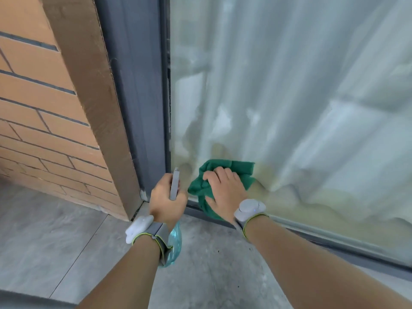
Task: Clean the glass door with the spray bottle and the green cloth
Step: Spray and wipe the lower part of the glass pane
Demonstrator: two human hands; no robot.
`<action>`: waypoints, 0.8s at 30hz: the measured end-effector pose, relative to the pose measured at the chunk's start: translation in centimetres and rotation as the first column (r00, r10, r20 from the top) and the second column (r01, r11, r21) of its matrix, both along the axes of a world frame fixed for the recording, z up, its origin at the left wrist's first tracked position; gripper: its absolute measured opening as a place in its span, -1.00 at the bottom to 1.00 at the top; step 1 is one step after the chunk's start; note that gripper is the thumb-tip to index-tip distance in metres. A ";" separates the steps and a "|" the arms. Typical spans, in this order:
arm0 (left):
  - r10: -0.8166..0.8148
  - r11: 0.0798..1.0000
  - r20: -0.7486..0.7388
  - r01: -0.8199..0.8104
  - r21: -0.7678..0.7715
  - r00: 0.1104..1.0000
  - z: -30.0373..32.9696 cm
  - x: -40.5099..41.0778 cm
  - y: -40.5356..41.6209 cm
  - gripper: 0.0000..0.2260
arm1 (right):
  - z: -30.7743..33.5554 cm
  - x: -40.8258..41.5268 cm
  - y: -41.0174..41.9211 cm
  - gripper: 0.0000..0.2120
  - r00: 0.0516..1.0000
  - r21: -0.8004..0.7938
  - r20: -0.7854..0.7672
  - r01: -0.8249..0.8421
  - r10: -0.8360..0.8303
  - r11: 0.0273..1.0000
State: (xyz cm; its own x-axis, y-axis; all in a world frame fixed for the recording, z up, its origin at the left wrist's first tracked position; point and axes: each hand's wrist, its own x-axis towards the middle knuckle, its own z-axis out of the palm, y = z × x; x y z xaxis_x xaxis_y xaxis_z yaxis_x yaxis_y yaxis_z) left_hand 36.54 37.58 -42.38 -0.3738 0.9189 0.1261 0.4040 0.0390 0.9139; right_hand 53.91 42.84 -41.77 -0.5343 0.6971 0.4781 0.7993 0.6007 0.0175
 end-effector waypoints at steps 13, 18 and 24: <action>-0.283 0.958 -0.085 0.285 0.024 0.955 1.2 10.8 1.2 -0.86 | -7.2 8.0 -4.3 -0.65 -0.265 -0.567 -0.200 -0.754 -0.943 0.332; -0.316 0.945 -0.189 0.291 -0.148 0.930 1.1 12.2 2.0 -0.90 | -7.2 7.2 -4.0 -0.63 -0.445 -0.413 -0.092 -0.797 -0.891 0.441; -0.335 0.936 -0.252 0.289 -0.202 0.908 0.5 11.4 2.1 -0.93 | -7.0 4.8 -3.0 -0.65 -0.546 -0.371 -0.020 -0.774 -0.837 0.513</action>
